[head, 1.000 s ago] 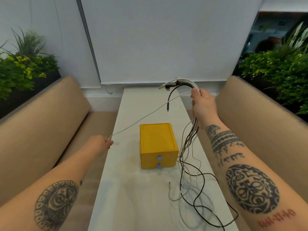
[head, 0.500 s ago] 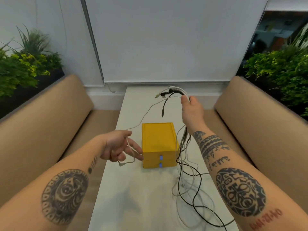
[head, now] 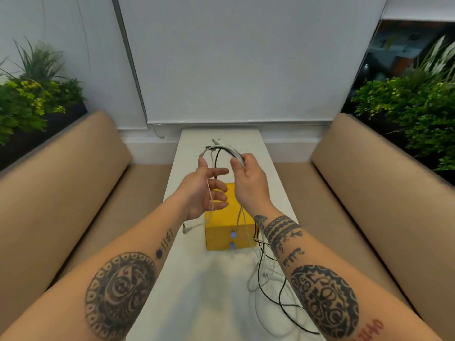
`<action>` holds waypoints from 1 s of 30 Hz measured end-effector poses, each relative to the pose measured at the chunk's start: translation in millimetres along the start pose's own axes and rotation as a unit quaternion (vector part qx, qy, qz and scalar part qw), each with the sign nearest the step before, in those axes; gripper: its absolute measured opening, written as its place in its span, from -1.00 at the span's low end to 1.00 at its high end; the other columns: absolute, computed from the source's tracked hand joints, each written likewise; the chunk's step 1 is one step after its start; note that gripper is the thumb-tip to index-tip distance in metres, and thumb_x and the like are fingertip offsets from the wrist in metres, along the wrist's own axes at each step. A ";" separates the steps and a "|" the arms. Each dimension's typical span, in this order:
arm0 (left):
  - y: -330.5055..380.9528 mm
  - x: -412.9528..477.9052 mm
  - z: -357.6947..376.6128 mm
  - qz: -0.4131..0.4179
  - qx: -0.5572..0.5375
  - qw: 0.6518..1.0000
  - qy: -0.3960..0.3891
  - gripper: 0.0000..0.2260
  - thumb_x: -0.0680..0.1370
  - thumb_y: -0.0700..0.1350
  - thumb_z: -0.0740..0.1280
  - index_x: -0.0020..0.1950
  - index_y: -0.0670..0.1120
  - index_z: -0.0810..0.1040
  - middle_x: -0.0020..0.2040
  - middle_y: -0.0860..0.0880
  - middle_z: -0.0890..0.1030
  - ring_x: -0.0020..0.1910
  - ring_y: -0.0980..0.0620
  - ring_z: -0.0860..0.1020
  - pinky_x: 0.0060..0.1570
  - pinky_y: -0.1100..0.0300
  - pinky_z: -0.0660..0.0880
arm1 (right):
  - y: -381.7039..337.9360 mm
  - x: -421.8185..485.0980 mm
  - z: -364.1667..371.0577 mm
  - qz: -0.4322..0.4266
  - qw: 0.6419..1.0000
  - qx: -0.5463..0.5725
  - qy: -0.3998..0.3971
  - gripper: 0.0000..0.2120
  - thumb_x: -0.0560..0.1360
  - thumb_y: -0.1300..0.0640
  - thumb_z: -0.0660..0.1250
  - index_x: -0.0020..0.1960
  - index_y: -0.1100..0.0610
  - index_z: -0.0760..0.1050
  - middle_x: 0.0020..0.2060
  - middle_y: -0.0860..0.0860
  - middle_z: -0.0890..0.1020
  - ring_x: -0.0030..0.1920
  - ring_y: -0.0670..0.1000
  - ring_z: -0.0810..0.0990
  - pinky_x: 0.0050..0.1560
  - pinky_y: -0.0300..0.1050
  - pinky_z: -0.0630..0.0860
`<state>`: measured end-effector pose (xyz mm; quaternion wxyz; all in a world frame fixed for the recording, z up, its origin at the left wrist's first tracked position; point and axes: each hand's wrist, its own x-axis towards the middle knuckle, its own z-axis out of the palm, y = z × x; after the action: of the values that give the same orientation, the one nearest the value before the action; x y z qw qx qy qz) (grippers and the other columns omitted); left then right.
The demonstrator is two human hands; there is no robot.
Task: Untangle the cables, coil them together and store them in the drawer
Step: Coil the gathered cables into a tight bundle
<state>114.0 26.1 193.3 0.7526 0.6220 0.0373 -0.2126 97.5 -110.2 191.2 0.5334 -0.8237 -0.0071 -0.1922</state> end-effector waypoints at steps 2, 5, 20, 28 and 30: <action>1.6 4.0 1.4 -0.001 -0.101 0.994 -0.032 -0.29 0.61 0.38 -0.19 0.25 -0.02 0.58 -0.08 -0.09 0.69 -0.12 -0.08 0.67 -0.09 -0.02 0.59 | 5.1 -6.1 4.5 -0.010 0.999 -0.024 -0.035 -0.81 0.67 -0.03 0.19 0.04 0.08 0.46 -0.25 -0.07 0.58 -0.22 -0.04 0.56 -0.26 -0.09 0.42; 5.6 8.4 0.1 -0.005 -0.210 0.975 -0.076 -0.21 0.54 0.48 -0.18 0.11 -0.10 0.58 0.09 -0.11 0.68 0.06 -0.10 0.63 0.15 -0.10 0.47 | 11.5 -14.3 8.8 -0.019 0.996 -0.019 -0.080 -0.84 0.67 -0.01 0.18 0.18 -0.03 0.49 -0.06 -0.11 0.66 -0.08 -0.04 0.61 -0.13 -0.08 0.51; 11.5 4.0 11.1 0.018 -0.262 0.965 0.006 -0.66 0.70 0.14 0.12 -0.17 -0.02 0.39 0.07 -0.09 0.73 0.30 -0.10 0.54 0.37 -0.06 0.38 | 13.8 -16.9 11.6 0.018 0.977 -0.034 -0.210 -0.89 0.66 0.03 0.20 0.16 -0.02 0.41 -0.14 -0.04 0.63 -0.21 -0.10 0.58 -0.27 -0.23 0.45; 13.2 -5.1 9.4 0.025 -0.233 0.972 0.002 -0.63 0.69 0.22 0.05 -0.18 0.04 0.38 0.19 0.06 0.69 0.42 -0.02 0.41 0.39 -0.08 0.21 | 14.0 -21.3 15.1 0.038 0.972 0.020 -0.231 -0.86 0.63 0.01 0.24 0.11 0.06 0.46 -0.10 0.02 0.67 -0.06 0.09 0.65 -0.01 0.11 0.57; 11.8 -6.9 9.2 0.028 -0.218 0.975 -0.006 -0.63 0.69 0.21 0.05 -0.17 0.03 0.38 0.20 0.07 0.68 0.45 -0.05 0.37 0.37 -0.07 0.20 | 17.3 -19.6 13.6 0.043 0.971 0.012 -0.236 -0.85 0.64 0.03 0.22 0.02 0.08 0.50 -0.17 -0.03 0.65 -0.18 0.00 0.60 -0.12 0.02 0.53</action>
<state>110.2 20.8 208.4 0.8761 0.4422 0.0607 -0.1821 87.4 -101.8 164.9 0.5338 -0.8391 -0.1001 0.0310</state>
